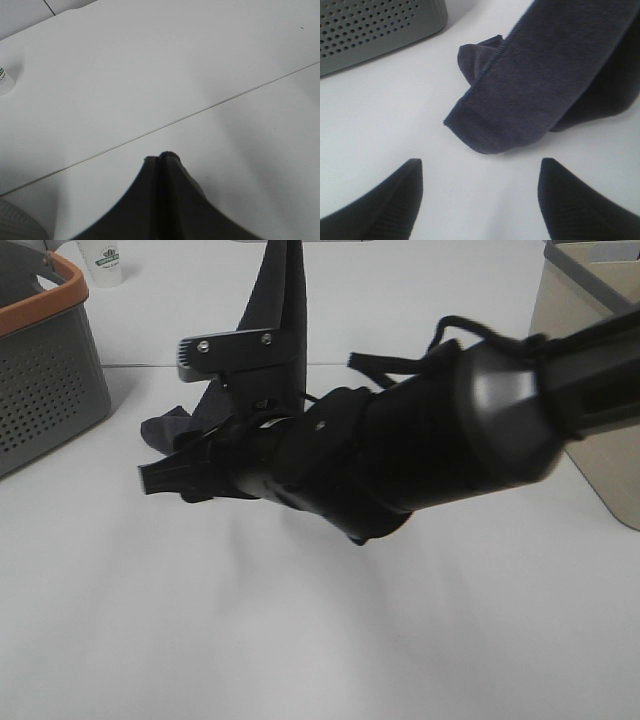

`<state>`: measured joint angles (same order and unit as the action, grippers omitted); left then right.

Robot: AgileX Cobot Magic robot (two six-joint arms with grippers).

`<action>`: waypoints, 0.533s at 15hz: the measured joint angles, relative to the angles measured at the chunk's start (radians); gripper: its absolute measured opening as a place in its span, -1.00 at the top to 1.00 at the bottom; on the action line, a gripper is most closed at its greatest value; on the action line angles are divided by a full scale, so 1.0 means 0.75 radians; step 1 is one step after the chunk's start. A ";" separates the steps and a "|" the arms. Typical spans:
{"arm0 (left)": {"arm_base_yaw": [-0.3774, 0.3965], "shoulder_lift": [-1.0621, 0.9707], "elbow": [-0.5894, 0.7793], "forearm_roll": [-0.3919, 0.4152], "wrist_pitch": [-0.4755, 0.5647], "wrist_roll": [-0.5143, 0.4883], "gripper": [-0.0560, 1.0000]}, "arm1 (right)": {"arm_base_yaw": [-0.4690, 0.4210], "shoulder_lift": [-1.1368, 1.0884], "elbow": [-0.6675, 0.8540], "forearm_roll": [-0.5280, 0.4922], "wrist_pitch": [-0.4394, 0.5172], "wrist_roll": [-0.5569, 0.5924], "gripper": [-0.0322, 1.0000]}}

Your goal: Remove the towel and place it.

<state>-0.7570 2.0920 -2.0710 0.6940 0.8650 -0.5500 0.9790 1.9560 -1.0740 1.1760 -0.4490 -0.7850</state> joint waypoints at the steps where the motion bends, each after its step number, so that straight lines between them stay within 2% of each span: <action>1: -0.003 0.000 0.000 0.000 0.001 0.000 0.89 | 0.013 0.059 -0.072 0.013 0.000 0.000 -0.33; 5: -0.009 0.004 -0.071 -0.039 0.031 -0.004 0.89 | 0.017 0.231 -0.291 0.072 -0.004 0.001 -0.33; 7: -0.009 0.004 -0.129 -0.020 0.075 -0.004 0.89 | 0.017 0.264 -0.321 0.073 -0.013 0.001 -0.33; 8: -0.009 0.004 -0.171 -0.001 0.128 -0.004 0.89 | 0.017 0.285 -0.329 0.104 -0.141 -0.016 -0.33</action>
<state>-0.7640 2.0950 -2.1990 0.6930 0.9610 -0.5530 0.9920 2.1700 -1.3210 1.2540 -0.5550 -0.7970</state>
